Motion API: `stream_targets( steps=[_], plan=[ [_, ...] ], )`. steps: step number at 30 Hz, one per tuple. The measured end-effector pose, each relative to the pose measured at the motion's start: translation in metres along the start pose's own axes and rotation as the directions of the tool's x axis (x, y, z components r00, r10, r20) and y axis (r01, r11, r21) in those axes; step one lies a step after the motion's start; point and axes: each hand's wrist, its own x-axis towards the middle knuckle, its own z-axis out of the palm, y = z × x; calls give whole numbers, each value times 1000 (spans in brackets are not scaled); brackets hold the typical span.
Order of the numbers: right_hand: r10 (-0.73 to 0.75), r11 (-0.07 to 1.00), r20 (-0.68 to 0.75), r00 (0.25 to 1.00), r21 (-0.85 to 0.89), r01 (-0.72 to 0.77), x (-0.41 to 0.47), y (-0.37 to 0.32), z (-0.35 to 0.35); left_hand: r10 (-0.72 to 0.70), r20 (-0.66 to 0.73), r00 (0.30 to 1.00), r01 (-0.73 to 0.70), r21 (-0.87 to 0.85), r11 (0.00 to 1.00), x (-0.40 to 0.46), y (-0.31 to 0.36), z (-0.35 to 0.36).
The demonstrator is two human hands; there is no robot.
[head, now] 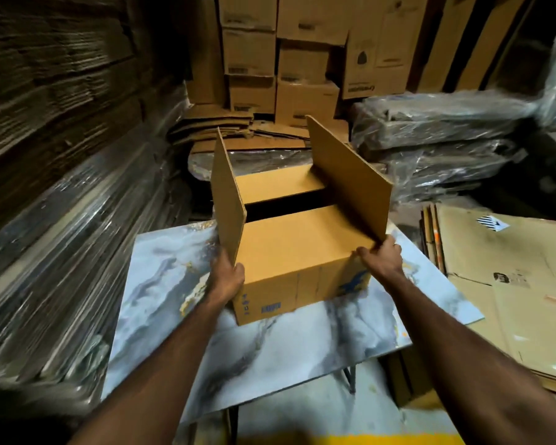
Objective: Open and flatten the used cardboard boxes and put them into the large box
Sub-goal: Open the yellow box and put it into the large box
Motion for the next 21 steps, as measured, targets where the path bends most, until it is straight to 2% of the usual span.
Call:
stream_targets(
  steps=[3, 6, 8, 10, 14, 17, 19, 21],
  plan=[
    [-150, 983, -118, 982, 86, 161, 7, -1, -6, 90, -68, 994, -83, 90, 992, -3, 17, 11],
    [-213, 959, -172, 962, 151, 239, 20, -4, -14, 255, -165, 953, -236, 126, 963, -7, 33, 16],
    [-218, 955, -161, 963, 169, 245, 28, -7, -18, 334, -111, 936, -313, 175, 934, -8, 40, 21],
    [-237, 953, -170, 956, 152, 263, 33, -6, -16, 362, 22, 932, -354, 278, 893, -8, 47, 30],
    [-282, 941, -178, 943, 142, 309, 29, 5, -7, 323, 263, 909, -415, 499, 761, -9, 65, 62],
    [-333, 931, -119, 935, 115, 347, 30, 22, -3, 231, 341, 911, -396, 569, 721, -10, 88, 89],
    [-440, 898, -54, 897, -18, 439, 32, 34, 0, 137, 343, 929, -325, 582, 746, -3, 104, 106],
    [-516, 827, 52, 855, -231, 513, 31, 46, 3, 36, 293, 955, -196, 537, 820, 7, 120, 119]
  ],
)
